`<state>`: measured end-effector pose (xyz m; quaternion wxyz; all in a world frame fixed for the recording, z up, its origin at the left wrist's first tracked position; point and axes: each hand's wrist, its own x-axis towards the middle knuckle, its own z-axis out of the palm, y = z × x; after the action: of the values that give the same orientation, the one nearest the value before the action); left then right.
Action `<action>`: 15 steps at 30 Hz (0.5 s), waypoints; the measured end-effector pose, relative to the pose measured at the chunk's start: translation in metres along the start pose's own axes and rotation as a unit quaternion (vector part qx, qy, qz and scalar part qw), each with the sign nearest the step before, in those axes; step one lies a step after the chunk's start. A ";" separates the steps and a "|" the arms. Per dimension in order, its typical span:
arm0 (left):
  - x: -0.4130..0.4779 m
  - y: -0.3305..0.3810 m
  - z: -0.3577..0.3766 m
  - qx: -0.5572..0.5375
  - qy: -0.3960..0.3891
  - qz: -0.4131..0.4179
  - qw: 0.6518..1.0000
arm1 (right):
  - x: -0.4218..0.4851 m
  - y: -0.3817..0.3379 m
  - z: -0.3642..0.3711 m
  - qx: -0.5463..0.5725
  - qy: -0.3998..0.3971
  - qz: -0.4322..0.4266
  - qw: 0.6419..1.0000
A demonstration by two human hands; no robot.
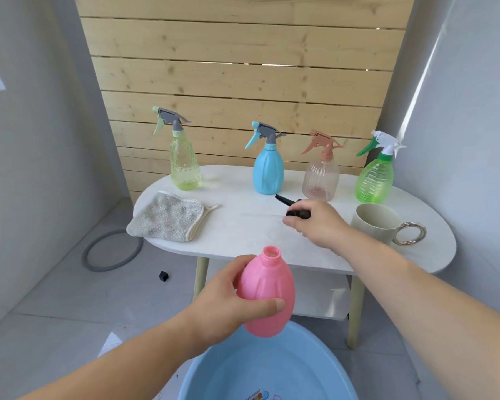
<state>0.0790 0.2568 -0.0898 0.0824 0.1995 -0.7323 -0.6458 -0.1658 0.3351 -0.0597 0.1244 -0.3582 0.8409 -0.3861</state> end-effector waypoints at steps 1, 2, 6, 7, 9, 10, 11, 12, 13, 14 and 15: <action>0.000 0.001 0.000 -0.003 0.002 -0.001 1.000 | -0.005 -0.009 -0.006 0.027 0.001 -0.005 1.000; 0.000 0.002 0.000 -0.006 0.005 -0.003 1.000 | -0.010 -0.018 -0.013 0.041 0.002 -0.008 0.999; 0.000 0.007 -0.002 -0.026 0.017 -0.009 0.999 | -0.027 -0.049 -0.049 -0.015 0.038 -0.084 0.996; 0.000 0.009 -0.002 -0.030 0.018 -0.010 0.999 | -0.032 -0.056 -0.059 -0.059 0.058 -0.111 0.990; 0.000 0.012 -0.004 -0.031 0.022 -0.012 0.999 | -0.044 -0.070 -0.078 -0.100 0.079 -0.131 0.983; 0.000 0.012 -0.004 -0.029 0.026 -0.013 0.999 | -0.049 -0.074 -0.086 -0.110 0.082 -0.133 0.982; -0.001 0.012 -0.005 -0.027 0.030 -0.014 0.999 | -0.053 -0.076 -0.092 -0.119 0.085 -0.137 0.980; -0.001 0.013 -0.005 -0.025 0.033 -0.015 0.999 | -0.056 -0.076 -0.097 -0.132 0.088 -0.142 0.977; -0.001 0.013 -0.006 -0.023 0.036 -0.015 0.999 | -0.059 -0.076 -0.101 -0.144 0.090 -0.150 0.974; -0.001 0.013 -0.006 -0.022 0.040 -0.015 0.999 | -0.060 -0.074 -0.104 -0.149 0.091 -0.154 0.972; -0.001 0.013 -0.007 -0.020 0.043 -0.015 0.999 | -0.061 -0.073 -0.106 -0.151 0.093 -0.156 0.972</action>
<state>0.0803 0.2525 -0.0759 0.1079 0.2364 -0.7119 -0.6525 -0.1368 0.4043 0.0609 -0.0718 -0.4618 0.8314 -0.3005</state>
